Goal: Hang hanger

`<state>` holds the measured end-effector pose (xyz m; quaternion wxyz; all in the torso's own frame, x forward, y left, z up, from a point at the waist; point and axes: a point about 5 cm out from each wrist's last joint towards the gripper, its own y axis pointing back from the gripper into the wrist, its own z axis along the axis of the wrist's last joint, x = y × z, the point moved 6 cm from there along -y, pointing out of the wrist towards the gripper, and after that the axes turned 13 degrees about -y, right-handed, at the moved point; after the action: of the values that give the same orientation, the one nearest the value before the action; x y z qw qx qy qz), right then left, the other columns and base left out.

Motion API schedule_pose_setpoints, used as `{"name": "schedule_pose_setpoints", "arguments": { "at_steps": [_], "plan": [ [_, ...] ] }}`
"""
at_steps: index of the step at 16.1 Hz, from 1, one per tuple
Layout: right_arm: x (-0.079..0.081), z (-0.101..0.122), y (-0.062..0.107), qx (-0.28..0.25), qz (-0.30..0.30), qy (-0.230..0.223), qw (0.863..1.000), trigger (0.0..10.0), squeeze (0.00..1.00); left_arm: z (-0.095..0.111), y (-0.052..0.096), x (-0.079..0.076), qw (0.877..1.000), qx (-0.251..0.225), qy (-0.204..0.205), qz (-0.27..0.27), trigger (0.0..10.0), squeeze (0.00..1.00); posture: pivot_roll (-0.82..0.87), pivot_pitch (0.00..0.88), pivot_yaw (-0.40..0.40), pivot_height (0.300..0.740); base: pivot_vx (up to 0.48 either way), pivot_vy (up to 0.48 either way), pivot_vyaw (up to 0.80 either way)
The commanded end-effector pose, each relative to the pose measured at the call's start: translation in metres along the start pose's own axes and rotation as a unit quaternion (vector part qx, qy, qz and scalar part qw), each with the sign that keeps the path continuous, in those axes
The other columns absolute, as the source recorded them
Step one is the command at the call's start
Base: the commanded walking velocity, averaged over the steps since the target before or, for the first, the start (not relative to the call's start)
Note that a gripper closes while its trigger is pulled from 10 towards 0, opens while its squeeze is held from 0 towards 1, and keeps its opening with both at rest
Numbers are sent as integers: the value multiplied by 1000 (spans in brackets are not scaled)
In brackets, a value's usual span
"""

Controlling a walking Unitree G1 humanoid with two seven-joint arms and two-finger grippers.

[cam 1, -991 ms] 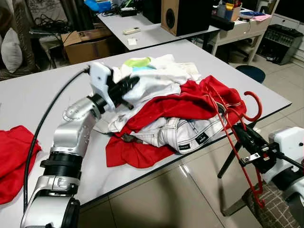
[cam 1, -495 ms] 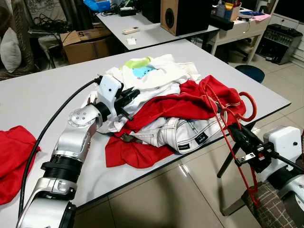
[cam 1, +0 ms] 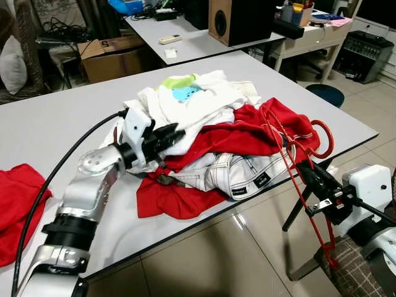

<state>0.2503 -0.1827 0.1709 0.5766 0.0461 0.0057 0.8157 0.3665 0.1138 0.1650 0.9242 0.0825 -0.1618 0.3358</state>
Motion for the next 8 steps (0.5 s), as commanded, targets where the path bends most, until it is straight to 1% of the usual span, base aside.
{"name": "schedule_pose_setpoints", "arguments": {
  "at_steps": [1,2,3,4,5,7,8],
  "plan": [
    [4,0,-2,1,14,1,1000,10000,0,4,5,-1,1000,-2,-3,-17,10000,1000,-118,0,54,740,0,0,0],
    [4,0,-2,1,14,1,1000,10000,0,4,5,-1,1000,-2,-3,-17,10000,1000,-118,0,54,740,0,0,0],
    [4,-1,-3,1,16,2,1000,10000,0,-3,5,-8,999,19,-32,-34,10000,910,-116,0,53,740,0,0,0],
    [4,-1,-3,1,16,2,1000,10000,0,-5,4,-10,998,23,-36,-34,10000,47,-118,0,55,740,0,0,0],
    [3,-1,-4,1,16,3,1000,10000,0,-8,2,-10,998,32,-44,-26,10000,0,-120,0,57,740,0,0,0],
    [3,0,-4,0,15,4,1000,10000,0,-18,0,-9,996,57,-69,-9,10000,0,-123,0,59,740,0,0,0],
    [3,0,-4,0,15,5,1000,10000,0,-19,0,-9,996,61,-71,-9,10000,0,-124,0,60,740,0,0,0]
  ]
}}
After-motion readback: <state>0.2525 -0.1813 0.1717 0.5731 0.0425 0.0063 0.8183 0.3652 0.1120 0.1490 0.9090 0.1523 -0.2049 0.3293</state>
